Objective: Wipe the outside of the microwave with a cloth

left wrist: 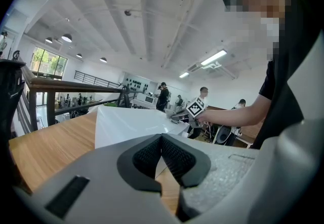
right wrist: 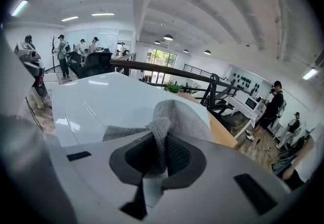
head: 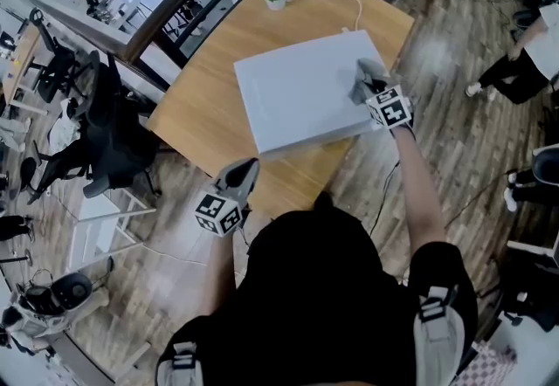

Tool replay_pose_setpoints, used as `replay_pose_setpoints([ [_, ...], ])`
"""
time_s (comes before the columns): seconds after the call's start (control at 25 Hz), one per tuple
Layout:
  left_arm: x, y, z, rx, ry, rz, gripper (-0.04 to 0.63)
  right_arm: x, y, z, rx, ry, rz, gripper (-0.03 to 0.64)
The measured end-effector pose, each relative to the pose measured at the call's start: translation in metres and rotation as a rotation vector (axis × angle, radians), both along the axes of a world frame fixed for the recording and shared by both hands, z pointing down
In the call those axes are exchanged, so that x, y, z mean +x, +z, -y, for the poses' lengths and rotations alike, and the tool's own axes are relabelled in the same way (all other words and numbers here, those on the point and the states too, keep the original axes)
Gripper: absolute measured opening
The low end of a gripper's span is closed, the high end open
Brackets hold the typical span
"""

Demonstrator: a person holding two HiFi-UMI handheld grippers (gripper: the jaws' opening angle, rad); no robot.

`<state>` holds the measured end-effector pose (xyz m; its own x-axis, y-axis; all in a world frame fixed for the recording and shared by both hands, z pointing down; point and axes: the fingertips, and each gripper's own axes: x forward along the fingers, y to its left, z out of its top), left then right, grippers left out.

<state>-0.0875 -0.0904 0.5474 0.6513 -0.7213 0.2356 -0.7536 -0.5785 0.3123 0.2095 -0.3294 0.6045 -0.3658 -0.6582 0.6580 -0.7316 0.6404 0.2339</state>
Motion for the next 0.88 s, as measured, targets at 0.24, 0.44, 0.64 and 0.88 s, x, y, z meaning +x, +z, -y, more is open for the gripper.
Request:
replay_pose_setpoints([
  [0.24,-0.009,0.002,-0.005,-0.003,0.009,-0.006,0.002,-0.037,0.004,-0.011,-0.033,-0.042,0.018,0.026],
  [0.44,-0.017,0.003,-0.006,-0.011,0.02,-0.014,0.002,-0.065,0.003,-0.019,-0.046,-0.068,0.028,0.026],
  [0.64,-0.032,0.006,-0.009,-0.011,0.037,-0.012,0.002,-0.092,0.002,-0.026,-0.039,-0.081,0.036,0.026],
  [0.88,-0.044,0.007,-0.015,-0.014,0.069,-0.014,0.002,-0.12,-0.001,-0.039,-0.043,-0.079,0.045,0.026],
])
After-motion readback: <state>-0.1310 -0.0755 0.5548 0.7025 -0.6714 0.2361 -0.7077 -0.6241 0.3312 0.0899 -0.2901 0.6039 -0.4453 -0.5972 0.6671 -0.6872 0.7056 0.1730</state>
